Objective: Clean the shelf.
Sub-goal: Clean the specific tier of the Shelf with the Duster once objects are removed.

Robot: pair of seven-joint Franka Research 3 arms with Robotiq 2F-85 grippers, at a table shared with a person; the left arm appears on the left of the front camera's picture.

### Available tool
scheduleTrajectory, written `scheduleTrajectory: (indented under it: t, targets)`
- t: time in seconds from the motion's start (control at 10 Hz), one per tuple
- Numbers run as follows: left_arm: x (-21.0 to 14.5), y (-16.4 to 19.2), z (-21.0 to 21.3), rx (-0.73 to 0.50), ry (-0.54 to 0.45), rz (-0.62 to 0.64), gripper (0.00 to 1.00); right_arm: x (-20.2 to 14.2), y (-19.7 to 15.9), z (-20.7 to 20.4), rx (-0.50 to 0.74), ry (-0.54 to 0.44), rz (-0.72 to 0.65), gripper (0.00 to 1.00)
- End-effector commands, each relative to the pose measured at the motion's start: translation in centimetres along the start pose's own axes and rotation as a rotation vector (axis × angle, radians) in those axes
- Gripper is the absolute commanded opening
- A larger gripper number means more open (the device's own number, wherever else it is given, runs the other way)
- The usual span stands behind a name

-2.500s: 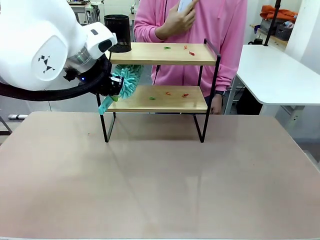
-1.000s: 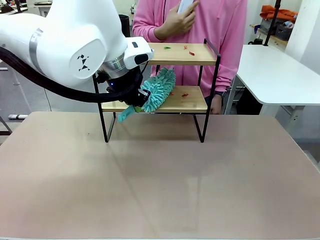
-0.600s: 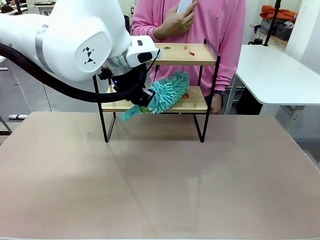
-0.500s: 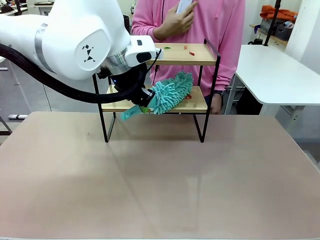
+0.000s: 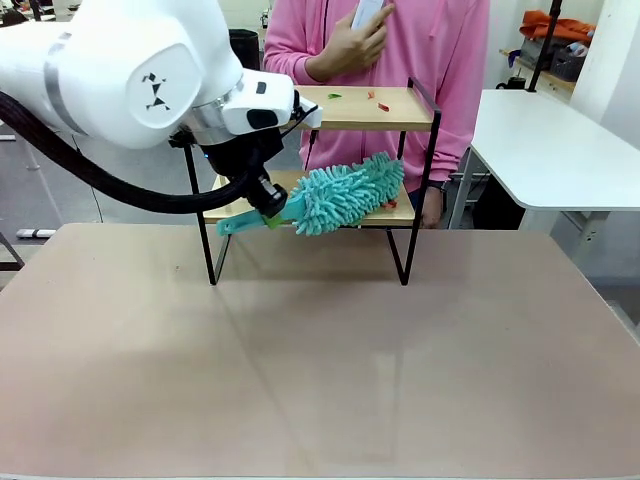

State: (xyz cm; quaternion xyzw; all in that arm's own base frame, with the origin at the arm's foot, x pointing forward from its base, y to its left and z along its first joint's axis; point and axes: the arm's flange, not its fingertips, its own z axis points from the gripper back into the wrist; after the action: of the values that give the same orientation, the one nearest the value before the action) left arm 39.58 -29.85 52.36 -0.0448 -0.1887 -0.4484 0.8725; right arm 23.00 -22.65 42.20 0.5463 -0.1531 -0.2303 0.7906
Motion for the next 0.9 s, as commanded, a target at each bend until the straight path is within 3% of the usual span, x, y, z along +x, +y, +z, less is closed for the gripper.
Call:
scheduleTrajectory:
  t: [0.0, 0.3, 0.8]
  targets:
    - [-3.4, 0.9, 1.8, -0.061, 0.001, -0.18, 0.12, -0.1, 0.0, -0.1, 0.001, 0.003, 0.026, 1.0]
    - [-7.2, 2.1, 4.1, -0.028, -0.01, -0.232, 0.12, -0.1, 0.0, -0.1, 0.001, 0.003, 0.026, 1.0]
    - [-11.5, 3.2, 7.6, -0.16, -0.205, -0.251, 0.12, -0.1, 0.0, -0.1, 0.001, 0.003, 0.026, 1.0]
